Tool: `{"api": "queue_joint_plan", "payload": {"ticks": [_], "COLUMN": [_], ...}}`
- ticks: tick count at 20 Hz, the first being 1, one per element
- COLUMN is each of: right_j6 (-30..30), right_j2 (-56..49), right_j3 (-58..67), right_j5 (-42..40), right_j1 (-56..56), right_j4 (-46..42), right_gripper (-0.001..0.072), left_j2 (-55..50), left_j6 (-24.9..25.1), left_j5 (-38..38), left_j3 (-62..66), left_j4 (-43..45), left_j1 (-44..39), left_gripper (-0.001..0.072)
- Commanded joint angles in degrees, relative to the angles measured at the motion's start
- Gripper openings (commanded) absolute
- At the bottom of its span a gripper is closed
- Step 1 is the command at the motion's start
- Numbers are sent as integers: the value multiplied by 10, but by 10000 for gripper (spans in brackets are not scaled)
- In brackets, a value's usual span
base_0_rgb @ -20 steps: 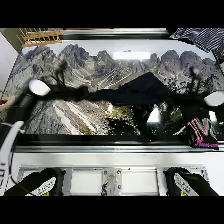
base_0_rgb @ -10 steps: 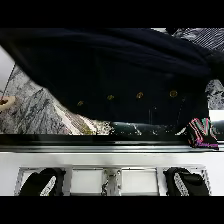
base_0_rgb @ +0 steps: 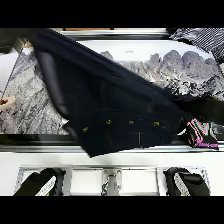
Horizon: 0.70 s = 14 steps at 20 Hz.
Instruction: Fold the clothes and pants, and hang the long-sleeved shirts on hangers.
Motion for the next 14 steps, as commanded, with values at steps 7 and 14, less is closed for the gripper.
{"api": "queue_joint_plan", "payload": {"ticks": [7, 14], "right_j6": [-40, -47], "right_j2": [-279, -297], "right_j3": [-84, -66], "right_j5": [-259, -229], "right_j1": [50, 50], "right_j4": [-106, -236], "right_gripper": [31, 31], "left_j2": [-335, -287], "left_j6": [-6, 2], "left_j5": [76, -3], "left_j3": [2, -36], "left_j4": [8, 31], "left_j1": [-45, -61], "left_gripper": [8, 8]}}
